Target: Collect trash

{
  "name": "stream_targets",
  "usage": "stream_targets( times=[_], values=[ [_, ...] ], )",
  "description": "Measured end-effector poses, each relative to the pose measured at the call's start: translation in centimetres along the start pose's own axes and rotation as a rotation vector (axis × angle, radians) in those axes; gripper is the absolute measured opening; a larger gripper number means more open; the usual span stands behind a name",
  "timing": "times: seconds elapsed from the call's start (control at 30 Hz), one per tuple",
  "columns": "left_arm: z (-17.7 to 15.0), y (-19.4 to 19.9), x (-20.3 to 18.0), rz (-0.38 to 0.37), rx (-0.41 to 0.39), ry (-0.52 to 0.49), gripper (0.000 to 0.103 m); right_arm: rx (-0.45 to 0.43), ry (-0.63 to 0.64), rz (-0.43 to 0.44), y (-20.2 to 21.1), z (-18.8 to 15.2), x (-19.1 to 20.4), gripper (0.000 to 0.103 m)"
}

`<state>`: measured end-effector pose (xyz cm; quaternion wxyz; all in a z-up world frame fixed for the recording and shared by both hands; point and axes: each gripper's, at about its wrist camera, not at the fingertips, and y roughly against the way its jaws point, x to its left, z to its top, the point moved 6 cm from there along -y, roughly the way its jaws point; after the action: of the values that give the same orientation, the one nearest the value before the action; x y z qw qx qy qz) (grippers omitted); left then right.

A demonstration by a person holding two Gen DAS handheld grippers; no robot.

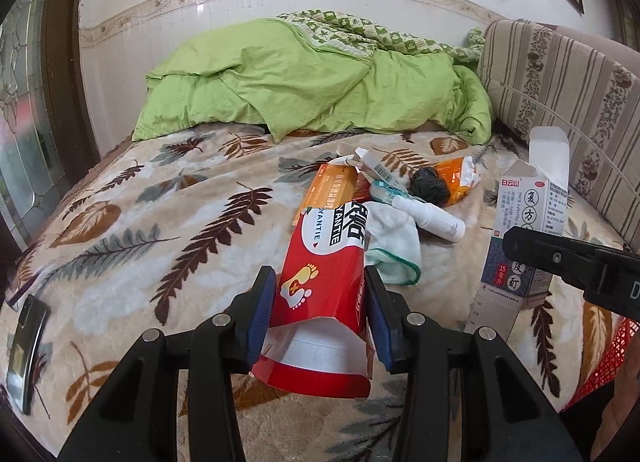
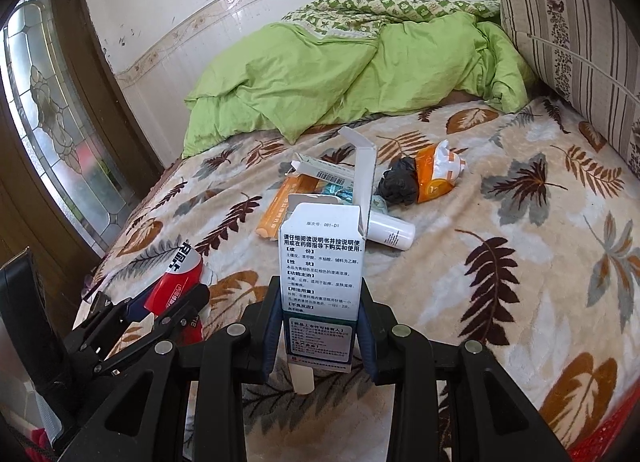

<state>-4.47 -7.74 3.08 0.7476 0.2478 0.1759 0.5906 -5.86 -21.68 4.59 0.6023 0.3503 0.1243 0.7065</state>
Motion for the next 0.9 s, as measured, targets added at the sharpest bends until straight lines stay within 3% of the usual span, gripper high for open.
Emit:
stream_targets(
  times=[0.9],
  values=[
    [0.3,-0.08,-0.51,0.048,-0.018,-0.041,0.044,0.012,-0.002,-0.009,-0.68,-0.1,0.02,0.036]
  ],
)
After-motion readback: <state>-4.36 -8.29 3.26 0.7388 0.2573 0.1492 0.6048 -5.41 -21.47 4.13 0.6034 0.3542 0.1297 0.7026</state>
